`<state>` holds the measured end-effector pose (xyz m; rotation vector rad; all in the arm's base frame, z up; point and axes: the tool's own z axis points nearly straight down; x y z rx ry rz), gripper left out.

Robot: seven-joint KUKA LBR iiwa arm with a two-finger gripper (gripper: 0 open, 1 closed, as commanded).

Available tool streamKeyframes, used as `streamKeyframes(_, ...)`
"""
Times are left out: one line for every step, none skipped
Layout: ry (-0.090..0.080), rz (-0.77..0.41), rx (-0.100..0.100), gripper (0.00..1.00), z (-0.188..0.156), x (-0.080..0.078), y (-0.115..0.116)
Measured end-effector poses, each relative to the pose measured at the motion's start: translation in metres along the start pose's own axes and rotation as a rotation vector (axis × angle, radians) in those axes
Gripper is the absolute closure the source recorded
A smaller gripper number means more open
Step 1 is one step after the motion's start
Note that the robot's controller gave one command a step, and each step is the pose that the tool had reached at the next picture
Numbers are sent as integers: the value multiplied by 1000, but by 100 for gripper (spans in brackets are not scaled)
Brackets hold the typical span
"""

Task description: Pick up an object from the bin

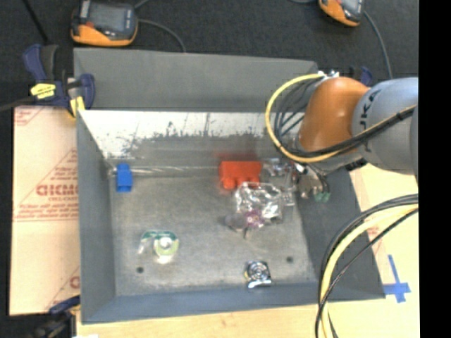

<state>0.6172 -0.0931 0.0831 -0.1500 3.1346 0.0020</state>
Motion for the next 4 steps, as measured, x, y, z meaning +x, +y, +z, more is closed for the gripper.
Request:
streamKeyframes(-4, -209, 6, 0, 10, 18, 6)
streamKeyframes(-5, -241, 4, 0, 11, 38, 17)
streamKeyframes(-5, -244, 4, 100, 9, 37, 17)
streamKeyframes(-4, -261, 3, 100, -146, 58, 60)
